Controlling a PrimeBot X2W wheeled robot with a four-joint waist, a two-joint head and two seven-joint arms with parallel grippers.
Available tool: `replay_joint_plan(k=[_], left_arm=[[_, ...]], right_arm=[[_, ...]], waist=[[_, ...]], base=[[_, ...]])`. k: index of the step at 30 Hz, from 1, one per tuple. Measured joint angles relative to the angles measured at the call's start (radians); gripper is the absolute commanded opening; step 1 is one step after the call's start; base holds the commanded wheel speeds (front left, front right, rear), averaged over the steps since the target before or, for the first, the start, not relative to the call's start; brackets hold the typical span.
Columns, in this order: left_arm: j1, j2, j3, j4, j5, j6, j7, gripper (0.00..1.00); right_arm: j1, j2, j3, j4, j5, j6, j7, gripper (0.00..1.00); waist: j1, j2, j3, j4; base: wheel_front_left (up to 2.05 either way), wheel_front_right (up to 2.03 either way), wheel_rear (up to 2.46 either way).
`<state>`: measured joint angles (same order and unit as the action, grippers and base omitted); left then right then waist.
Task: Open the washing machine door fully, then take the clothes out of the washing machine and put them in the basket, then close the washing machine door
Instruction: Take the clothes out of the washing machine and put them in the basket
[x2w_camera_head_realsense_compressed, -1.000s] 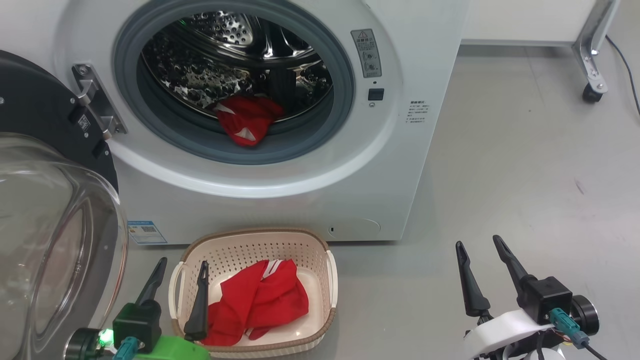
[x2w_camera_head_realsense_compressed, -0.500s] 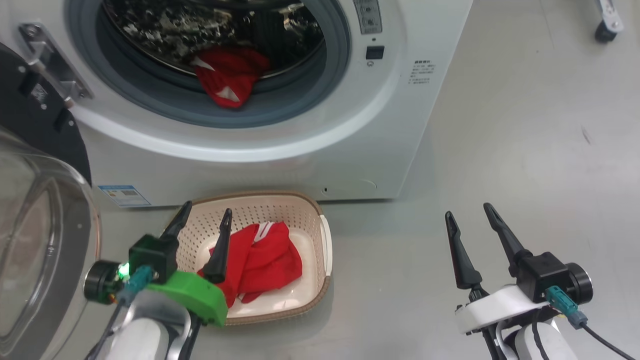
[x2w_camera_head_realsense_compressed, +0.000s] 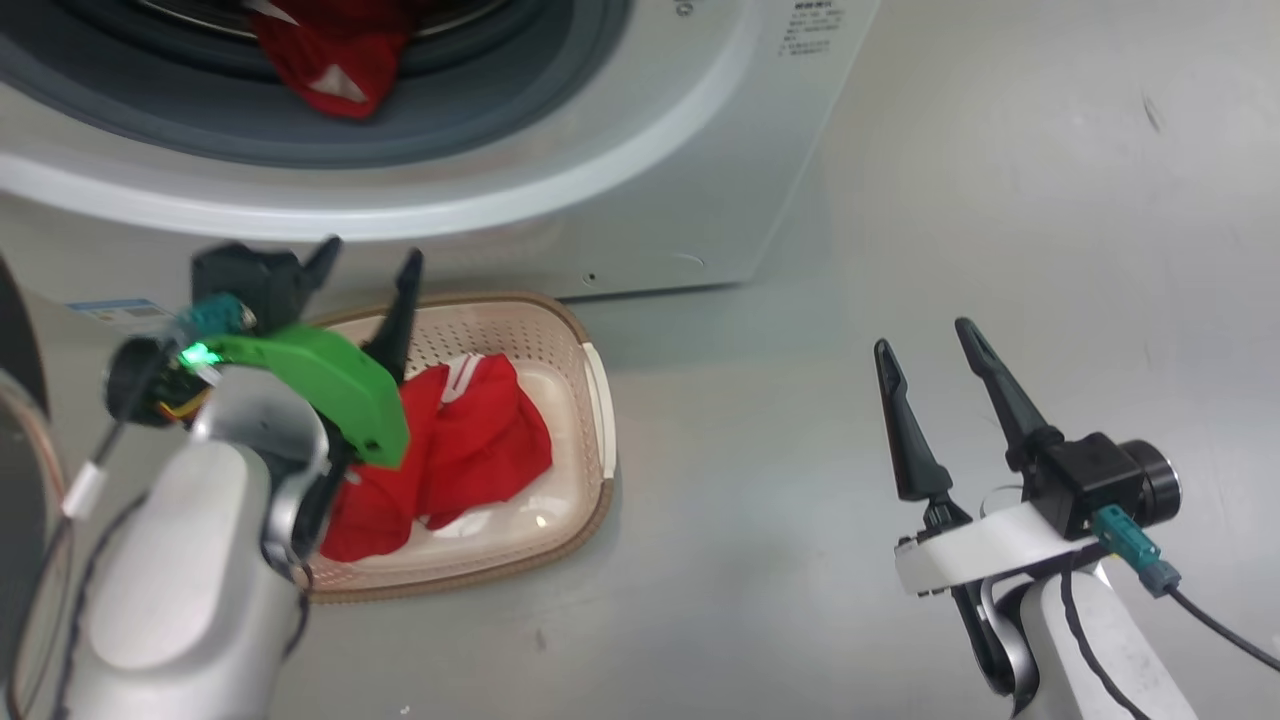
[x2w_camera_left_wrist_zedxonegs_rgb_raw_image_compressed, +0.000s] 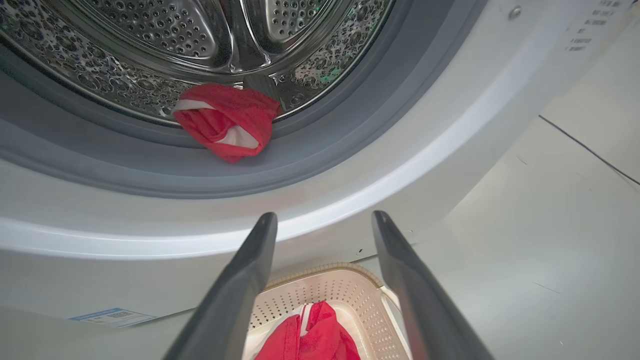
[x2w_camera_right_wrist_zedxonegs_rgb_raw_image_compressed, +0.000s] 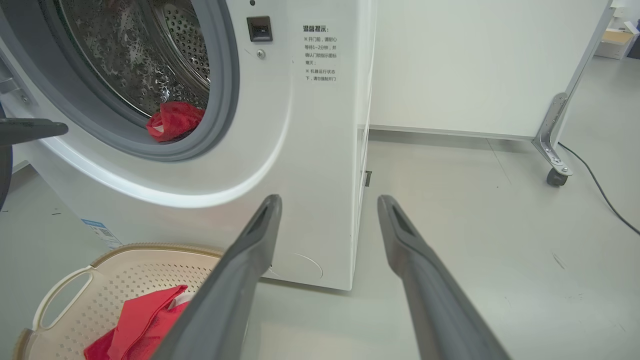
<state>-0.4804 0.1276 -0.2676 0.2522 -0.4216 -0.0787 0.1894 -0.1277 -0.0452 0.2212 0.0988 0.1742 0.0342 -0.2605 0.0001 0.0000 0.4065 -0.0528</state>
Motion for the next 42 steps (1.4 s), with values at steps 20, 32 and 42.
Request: replay_joint_plan(k=[20, 32, 42], left_arm=[[-0.439, 0.213, 0.04, 0.037, 0.009, -0.033, 0.321, 1.0], [-0.58, 0.307, 0.068, 0.105, -0.01, -0.041, 0.439, 1.0], [-0.649, 0.367, 0.077, 0.163, -0.001, -0.041, 0.497, 1.0]], right_arm=[[-0.161, -0.001, 0.072, -0.035, 0.128, -0.004, 0.0, 1.0], [-0.195, -0.001, 0.099, -0.036, 0.166, -0.028, 0.0, 1.0], [-0.222, 0.0, 0.12, -0.033, 0.182, -0.037, 0.0, 1.0]], waist=[[0.0001, 0.0, 0.249, -0.147], [0.0001, 0.0, 0.339, -0.238], [0.0, 0.0, 0.376, -0.267]], base=[[0.0, 0.0, 0.0], [0.0, 0.0, 0.0], [0.0, 0.0, 0.0]])
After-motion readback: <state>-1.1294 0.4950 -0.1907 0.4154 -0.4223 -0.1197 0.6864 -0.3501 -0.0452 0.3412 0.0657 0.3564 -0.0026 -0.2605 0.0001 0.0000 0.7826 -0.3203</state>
